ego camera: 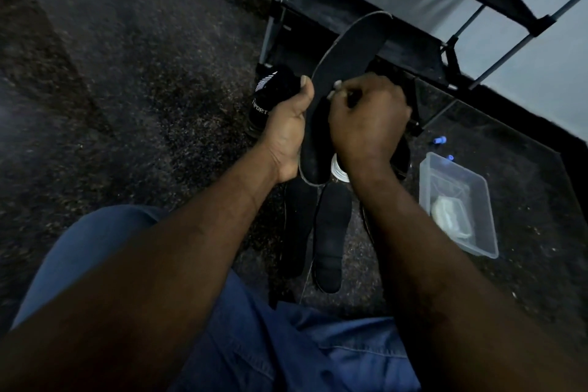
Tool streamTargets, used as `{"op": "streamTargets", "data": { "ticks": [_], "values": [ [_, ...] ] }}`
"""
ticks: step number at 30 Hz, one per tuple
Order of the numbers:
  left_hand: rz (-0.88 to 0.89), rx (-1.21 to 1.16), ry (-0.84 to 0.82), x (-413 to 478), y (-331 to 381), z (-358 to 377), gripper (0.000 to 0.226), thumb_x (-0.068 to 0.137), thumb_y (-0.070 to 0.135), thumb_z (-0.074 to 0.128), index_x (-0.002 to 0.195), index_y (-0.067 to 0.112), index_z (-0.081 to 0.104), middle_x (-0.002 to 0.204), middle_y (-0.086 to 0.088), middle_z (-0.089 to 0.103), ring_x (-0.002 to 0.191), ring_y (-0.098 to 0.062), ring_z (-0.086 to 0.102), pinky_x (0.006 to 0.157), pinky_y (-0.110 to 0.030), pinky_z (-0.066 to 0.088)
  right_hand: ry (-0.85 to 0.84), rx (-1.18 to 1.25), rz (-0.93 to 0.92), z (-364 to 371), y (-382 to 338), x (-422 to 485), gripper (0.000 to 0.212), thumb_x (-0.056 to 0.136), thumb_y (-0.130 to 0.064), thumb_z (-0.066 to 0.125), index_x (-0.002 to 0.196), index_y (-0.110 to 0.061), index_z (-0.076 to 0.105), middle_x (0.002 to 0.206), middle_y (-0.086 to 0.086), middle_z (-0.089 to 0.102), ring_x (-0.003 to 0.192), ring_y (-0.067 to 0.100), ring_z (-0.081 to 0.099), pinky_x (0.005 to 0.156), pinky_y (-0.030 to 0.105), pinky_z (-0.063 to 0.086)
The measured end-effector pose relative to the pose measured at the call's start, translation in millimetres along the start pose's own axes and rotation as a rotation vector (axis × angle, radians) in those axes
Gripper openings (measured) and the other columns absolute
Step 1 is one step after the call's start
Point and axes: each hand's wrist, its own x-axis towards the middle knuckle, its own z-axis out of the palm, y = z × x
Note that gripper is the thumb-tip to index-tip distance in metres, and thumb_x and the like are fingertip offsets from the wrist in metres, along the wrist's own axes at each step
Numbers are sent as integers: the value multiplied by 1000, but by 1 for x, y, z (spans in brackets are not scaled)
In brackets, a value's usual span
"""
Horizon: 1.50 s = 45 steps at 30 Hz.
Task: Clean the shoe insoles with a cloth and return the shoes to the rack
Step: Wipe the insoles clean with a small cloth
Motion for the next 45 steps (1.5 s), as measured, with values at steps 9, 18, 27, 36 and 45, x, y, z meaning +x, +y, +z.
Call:
{"op": "streamTargets", "data": {
  "ticks": [9,18,27,36,45],
  "values": [
    [-15,6,-5,-1,-2,2,68,107,59,34,148,9,53,142,-17,61,125,-32,63,93,-42,58,42,-127,-51,-7,9,3,18,87,-37,60,91,-25,73,96,-3,71,98,27,60,82,41,40],
    [-26,23,8,1,0,2,66,107,58,38,137,2,59,128,-18,67,118,-30,66,91,-40,58,-66,-209,-349,-9,14,-4,19,93,-39,60,93,-25,72,94,-1,69,94,30,58,76,43,41],
    [-54,41,-25,-1,8,3,68,107,60,31,149,10,51,139,-11,65,120,-27,68,89,-47,60,-240,475,204,-21,40,10,13,90,-36,77,87,-23,77,87,-2,78,77,12,76,75,40,63],
    [-185,4,-189,-6,16,2,67,107,59,32,145,9,54,127,-11,68,114,-32,67,96,-49,57,-269,733,453,-23,45,7,8,88,-15,71,83,-18,76,83,11,77,80,34,75,76,58,63],
    [-197,-10,-187,-10,16,3,55,108,54,34,112,12,69,101,-6,77,93,-21,74,95,-51,56,-228,792,535,-16,42,2,6,86,-11,73,83,-15,76,84,8,78,78,19,72,77,43,61]
  ]
}}
